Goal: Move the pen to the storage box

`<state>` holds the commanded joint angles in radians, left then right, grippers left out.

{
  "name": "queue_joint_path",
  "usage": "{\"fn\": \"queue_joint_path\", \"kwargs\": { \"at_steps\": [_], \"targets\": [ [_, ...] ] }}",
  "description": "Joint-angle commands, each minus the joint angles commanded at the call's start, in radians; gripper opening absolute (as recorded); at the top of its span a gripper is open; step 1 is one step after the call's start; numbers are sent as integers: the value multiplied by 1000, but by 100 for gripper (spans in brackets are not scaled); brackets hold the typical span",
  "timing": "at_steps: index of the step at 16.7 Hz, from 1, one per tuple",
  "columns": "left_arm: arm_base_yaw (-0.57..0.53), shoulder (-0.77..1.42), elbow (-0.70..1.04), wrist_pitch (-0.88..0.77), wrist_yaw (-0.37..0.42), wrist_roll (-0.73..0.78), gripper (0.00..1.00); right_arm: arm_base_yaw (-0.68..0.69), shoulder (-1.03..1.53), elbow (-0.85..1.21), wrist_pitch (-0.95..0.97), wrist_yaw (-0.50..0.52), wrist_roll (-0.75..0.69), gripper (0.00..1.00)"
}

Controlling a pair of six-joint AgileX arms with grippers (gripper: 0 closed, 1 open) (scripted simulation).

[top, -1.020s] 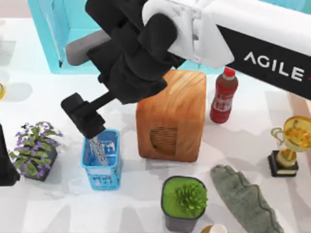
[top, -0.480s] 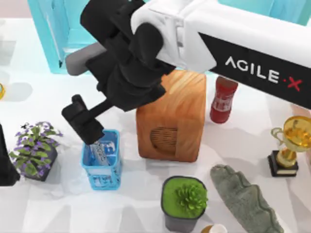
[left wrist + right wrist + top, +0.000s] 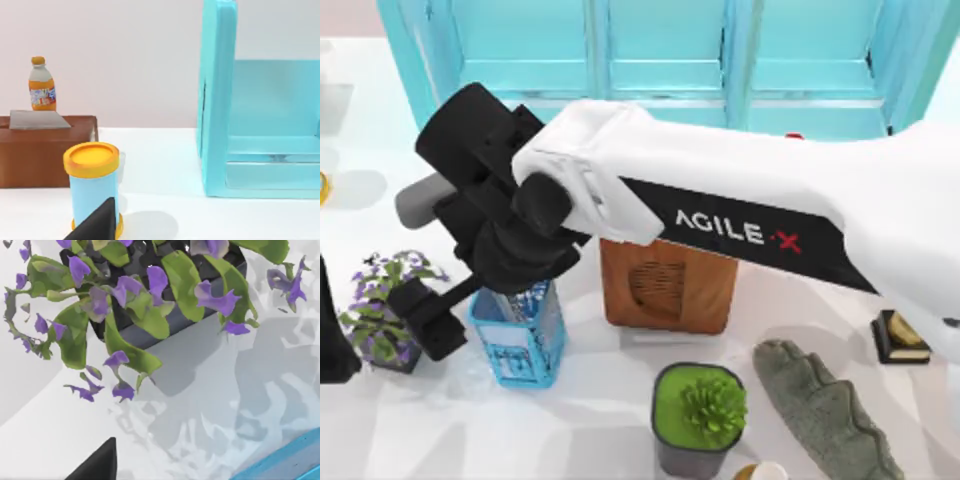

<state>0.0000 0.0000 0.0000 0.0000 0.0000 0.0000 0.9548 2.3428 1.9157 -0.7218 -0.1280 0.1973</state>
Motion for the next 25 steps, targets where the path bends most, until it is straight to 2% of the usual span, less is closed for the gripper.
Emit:
{"fn": "queue_joint_path", "kwargs": {
  "at_steps": [12,25],
  "targets": [
    [0,0,0,0,0,0,100,-49,-13,8,-29,-20,-45,100],
    [0,0,0,0,0,0,100,-49,-13,8,-29,-20,-45,2]
  ]
}}
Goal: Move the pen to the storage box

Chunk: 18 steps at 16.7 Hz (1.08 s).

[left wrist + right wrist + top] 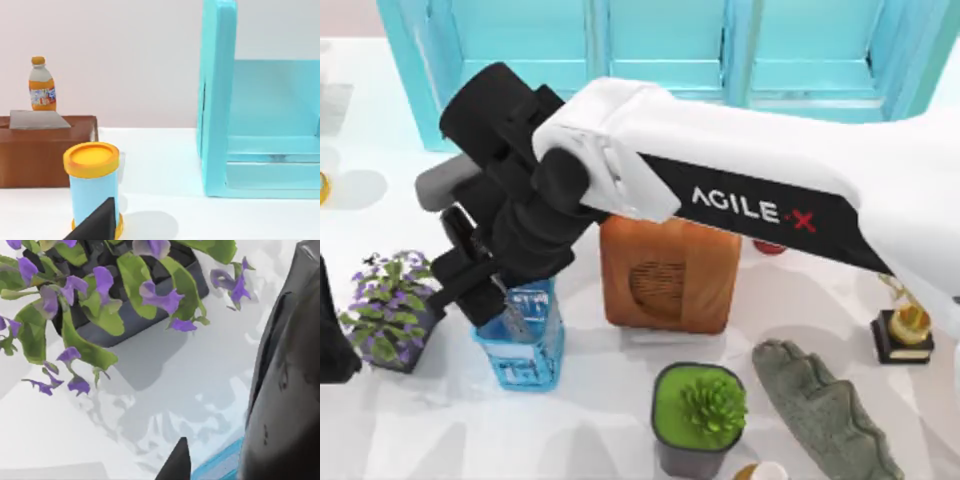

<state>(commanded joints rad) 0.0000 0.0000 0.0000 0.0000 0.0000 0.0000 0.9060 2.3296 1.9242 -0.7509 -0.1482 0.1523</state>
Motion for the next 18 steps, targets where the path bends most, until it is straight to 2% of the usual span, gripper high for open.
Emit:
{"fn": "queue_joint_path", "kwargs": {
  "at_steps": [10,13,18],
  "targets": [
    [0,0,0,0,0,0,100,11,-56,-9,-1,-6,11,0],
    [0,0,0,0,0,0,100,29,-89,21,-9,-31,-27,0],
    [0,0,0,0,0,0,100,-51,-255,17,-164,-77,-123,0]
  ]
}}
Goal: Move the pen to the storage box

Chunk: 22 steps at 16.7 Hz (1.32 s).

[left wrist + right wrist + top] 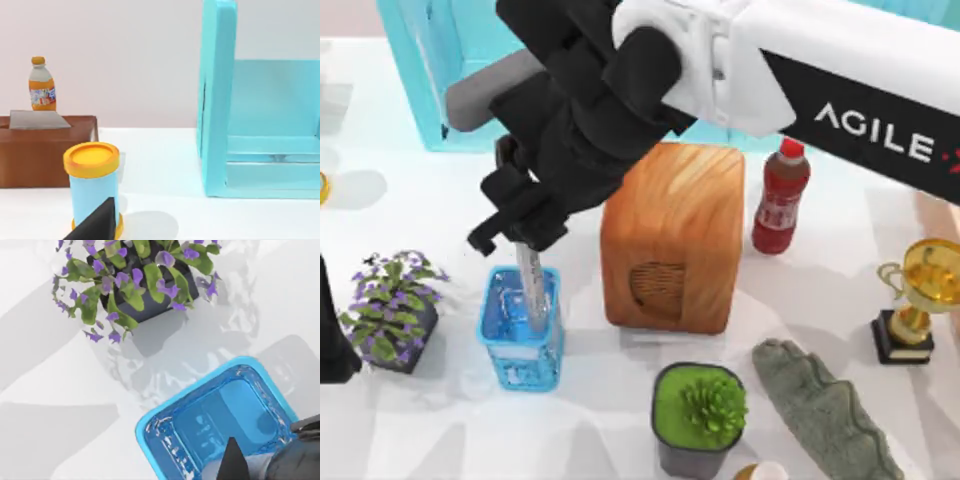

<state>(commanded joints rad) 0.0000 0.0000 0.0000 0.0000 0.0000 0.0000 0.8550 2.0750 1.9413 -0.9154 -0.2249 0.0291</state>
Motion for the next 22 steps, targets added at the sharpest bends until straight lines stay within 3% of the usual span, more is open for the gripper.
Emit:
{"fn": "queue_joint_path", "kwargs": {
  "at_steps": [7,16,22],
  "targets": [
    [0,0,0,0,0,0,100,-175,-218,-62,-262,-35,-93,0],
    [0,0,0,0,0,0,100,-197,-282,-82,-295,-62,-103,0],
    [0,0,0,0,0,0,100,-438,-477,-180,-322,-66,-162,0]
  ]
}}
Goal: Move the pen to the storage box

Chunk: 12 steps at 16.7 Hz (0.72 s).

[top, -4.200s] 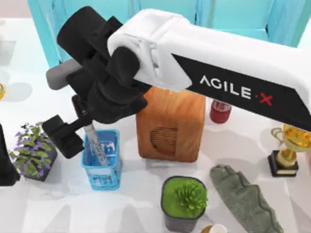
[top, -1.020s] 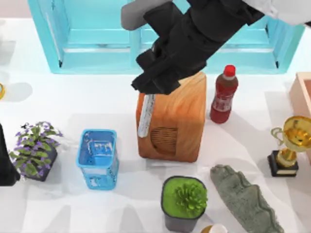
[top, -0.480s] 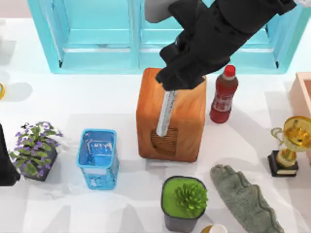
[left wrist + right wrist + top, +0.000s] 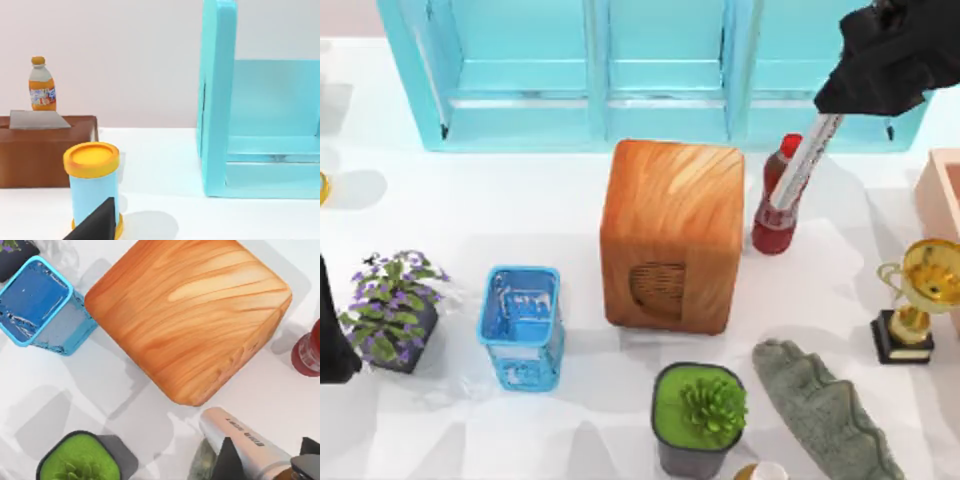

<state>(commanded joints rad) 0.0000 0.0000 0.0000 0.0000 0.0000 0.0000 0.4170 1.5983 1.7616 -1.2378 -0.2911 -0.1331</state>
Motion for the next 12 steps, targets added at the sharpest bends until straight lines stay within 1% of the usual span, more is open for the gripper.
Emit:
{"fn": "queue_joint_path", "kwargs": {
  "at_steps": [8,10,12],
  "targets": [
    [0,0,0,0,0,0,100,-495,-190,-228,-11,111,-125,0],
    [0,0,0,0,0,0,100,-585,-214,-273,-14,136,-149,0],
    [0,0,0,0,0,0,100,-646,-228,-305,-16,153,-165,0]
  ]
}}
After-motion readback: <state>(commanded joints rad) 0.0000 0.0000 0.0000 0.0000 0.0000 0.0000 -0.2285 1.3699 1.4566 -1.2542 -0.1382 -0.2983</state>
